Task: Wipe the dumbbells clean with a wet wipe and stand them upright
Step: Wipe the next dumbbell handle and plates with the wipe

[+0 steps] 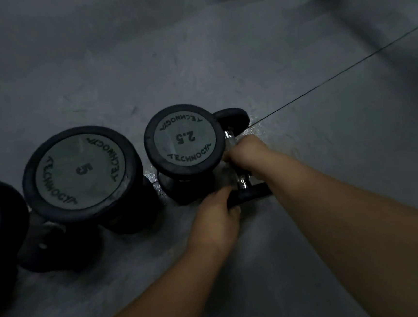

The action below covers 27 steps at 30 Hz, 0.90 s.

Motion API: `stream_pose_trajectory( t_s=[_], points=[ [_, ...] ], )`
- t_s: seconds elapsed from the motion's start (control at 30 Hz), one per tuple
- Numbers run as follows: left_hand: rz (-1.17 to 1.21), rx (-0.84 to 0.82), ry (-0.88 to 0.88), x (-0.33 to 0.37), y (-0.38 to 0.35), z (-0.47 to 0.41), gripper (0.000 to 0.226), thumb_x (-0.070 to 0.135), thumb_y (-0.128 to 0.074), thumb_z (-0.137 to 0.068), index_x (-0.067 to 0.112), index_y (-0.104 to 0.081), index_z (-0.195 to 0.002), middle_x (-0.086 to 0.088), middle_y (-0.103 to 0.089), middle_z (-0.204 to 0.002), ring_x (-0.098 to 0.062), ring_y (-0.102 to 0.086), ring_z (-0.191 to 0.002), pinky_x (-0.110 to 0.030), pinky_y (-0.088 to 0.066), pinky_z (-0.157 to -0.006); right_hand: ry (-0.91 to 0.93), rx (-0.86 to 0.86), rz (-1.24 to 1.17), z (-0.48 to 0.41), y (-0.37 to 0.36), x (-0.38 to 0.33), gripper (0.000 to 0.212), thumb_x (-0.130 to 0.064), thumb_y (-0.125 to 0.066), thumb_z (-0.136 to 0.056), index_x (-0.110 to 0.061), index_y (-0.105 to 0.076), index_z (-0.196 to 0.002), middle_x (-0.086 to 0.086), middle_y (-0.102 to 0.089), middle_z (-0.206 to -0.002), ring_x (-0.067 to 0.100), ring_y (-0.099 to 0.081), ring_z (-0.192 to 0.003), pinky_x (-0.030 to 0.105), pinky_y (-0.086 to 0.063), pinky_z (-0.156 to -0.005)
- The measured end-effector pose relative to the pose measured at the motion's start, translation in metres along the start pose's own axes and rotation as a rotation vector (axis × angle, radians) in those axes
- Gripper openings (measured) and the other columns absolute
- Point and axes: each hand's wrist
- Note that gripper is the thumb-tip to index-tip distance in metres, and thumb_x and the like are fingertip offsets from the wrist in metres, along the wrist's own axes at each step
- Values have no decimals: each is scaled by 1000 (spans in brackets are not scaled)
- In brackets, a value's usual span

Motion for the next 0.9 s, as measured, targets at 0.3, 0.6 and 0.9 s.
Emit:
stream_pose_trajectory(
  t_s=[0.3, 0.6, 0.9],
  points=[
    [-141, -180, 51, -40, 59, 126, 96, 49, -81, -70, 25, -29, -147, 2, -8, -162, -14, -27, -145, -18, -26, -113, -336, -317, -653, 137, -46, 26, 15, -11, -54, -96, -16, -55, -82, 0, -60, -65, 13, -58, -58, 32, -51, -63],
    [-257, -16, 325, -150, 194, 337, 120, 40, -85, -72, 19, -1, -156, 1, 4, -165, -4, -8, -148, 0, -1, -105, -454, -593, -827, 334, -225, -18, 10, -9, -58, -91, -11, -57, -100, 11, -63, -92, 28, -66, -95, 46, -53, -92],
    [-138, 74, 349, -240, 203, 419, 129, 42, -87, -67, 24, 4, -157, 9, 11, -164, -9, -16, -148, -11, -20, -112, -591, -629, -917, 411, -315, 2, 17, -12, -47, -100, -11, -54, -84, 17, -60, -108, 32, -58, -113, 41, -42, -105]
  ],
)
Point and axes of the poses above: each hand's wrist, its own z-axis away from the middle knuckle, its own y-axis out of the back of the hand, x = y × z
